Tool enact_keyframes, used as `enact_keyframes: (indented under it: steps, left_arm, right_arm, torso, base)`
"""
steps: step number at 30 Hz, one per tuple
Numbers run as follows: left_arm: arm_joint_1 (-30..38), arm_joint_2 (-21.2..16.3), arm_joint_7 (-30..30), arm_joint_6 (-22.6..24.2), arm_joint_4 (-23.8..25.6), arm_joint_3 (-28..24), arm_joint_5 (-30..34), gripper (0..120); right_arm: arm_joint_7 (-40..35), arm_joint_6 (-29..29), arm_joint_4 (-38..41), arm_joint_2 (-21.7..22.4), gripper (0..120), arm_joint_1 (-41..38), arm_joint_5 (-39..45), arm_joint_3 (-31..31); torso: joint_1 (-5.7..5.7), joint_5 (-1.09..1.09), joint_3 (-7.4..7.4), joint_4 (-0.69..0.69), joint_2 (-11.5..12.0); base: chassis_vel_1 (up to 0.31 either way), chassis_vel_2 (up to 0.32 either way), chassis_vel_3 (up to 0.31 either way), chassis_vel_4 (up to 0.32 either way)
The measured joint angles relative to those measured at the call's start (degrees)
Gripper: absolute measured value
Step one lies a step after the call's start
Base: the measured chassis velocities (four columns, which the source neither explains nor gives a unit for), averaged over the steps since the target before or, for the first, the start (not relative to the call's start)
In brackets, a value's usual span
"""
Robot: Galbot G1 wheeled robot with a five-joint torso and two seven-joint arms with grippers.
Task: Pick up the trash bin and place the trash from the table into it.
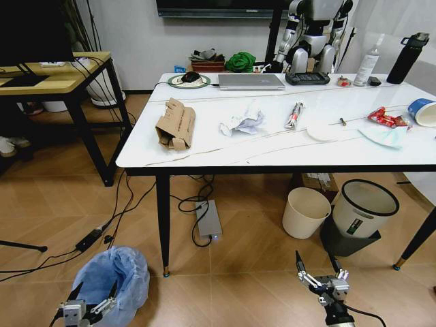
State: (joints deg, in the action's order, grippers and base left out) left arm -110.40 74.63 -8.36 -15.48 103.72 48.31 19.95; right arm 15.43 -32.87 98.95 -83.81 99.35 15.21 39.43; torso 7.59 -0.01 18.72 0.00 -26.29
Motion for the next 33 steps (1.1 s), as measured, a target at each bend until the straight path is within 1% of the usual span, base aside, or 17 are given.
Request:
enact_keyframes:
  steps: [4, 7, 10, 17, 22, 26, 30, 33]
  left_arm:
    - [0.5, -0.6, 0.0, -0.3, -2.5, 0.9, 1.6, 100]
    - [0.7, -0.6, 0.0, -0.3, -3.0, 1.0, 2.2, 100]
    - [0.9, -0.7, 0.0, -0.3, -3.4, 1.0, 3.9, 100]
    - [1.5, -0.9, 0.0, -0.3, -4.3, 1.6, 5.1, 100]
    - [2.4, -0.8, -0.3, -0.2, -6.3, 2.3, 5.4, 100]
    - [2.5, -0.7, -0.4, -0.2, -6.5, 2.5, 5.5, 100]
    - [2.3, -0.1, -0.7, -0.2, -5.4, 2.8, 5.5, 100]
    - [2.1, 0.0, -0.8, -0.2, -5.1, 3.1, 5.5, 100]
  right_arm:
    - [0.1, -0.4, -0.4, -1.3, 100, -0.1, -1.1, -0.6]
    - [0.1, -0.4, -0.5, -1.7, 100, -0.1, -1.5, -0.9]
    - [0.1, -0.4, -0.5, -2.4, 100, -0.1, -2.2, -1.5]
    - [0.1, -0.4, -0.4, -2.6, 100, -0.1, -2.3, -1.7]
    - [0.2, -0.4, -0.4, -2.5, 100, -0.3, -2.3, -2.0]
    - [0.2, -0.3, -0.4, -2.5, 100, -0.4, -2.2, -2.2]
    - [0.2, -0.3, -1.3, -2.2, 100, -1.1, -2.2, -3.0]
    - [0.2, -0.3, -1.5, -2.2, 100, -1.4, -2.2, -3.3]
  torso:
    - [-0.31, 0.00, -0.88, 0.00, 1.2]
    - [-0.43, 0.00, -1.14, 0.00, 1.6]
    - [-0.76, 0.00, -1.84, 0.00, 2.6]
    - [-1.27, -0.01, -2.69, 0.00, 4.0]
    - [-1.77, -0.01, -3.55, 0.00, 5.3]
    - [-1.96, 0.00, -3.87, 0.00, 5.8]
    - [-2.36, 0.01, -4.81, 0.00, 7.2]
    - [-2.44, 0.00, -5.10, 0.00, 7.5]
  base:
    - [0.000, 0.000, 0.000, 0.000]
    - [0.000, 0.000, 0.000, 0.000]
    - [0.000, 0.000, 0.000, 0.000]
    - [0.000, 0.000, 0.000, 0.000]
    - [0.000, 0.000, 0.000, 0.000]
    - [0.000, 0.000, 0.000, 0.000]
    - [0.000, 0.000, 0.000, 0.000]
    - [0.000, 0.000, 0.000, 0.000]
